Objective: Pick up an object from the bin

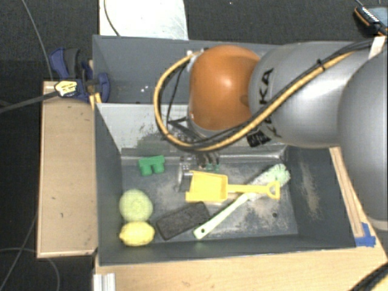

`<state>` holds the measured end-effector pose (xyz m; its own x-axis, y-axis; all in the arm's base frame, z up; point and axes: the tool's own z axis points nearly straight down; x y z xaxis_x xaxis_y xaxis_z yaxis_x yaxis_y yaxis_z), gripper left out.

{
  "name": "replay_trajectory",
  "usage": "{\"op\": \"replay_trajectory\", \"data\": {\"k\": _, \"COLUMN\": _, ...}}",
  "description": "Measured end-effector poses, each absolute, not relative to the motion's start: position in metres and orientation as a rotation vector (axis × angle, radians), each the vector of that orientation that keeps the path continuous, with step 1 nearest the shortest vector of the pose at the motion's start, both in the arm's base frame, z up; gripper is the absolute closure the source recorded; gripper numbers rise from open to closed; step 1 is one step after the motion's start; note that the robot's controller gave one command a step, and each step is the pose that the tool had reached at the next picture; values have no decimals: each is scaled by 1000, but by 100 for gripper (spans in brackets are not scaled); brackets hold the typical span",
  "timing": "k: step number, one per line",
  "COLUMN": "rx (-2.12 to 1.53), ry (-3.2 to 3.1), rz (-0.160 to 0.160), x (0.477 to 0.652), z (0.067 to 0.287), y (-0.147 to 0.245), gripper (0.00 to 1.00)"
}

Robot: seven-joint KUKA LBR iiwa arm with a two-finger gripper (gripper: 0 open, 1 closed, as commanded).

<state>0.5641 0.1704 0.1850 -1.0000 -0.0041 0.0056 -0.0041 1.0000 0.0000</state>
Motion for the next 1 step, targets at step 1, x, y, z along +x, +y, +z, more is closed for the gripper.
{"op": "replay_trajectory", "data": {"k": 1, "rx": -4, "ry": -3144, "rz": -2, "x": 566, "z": 190, "y": 169, "gripper": 0}}
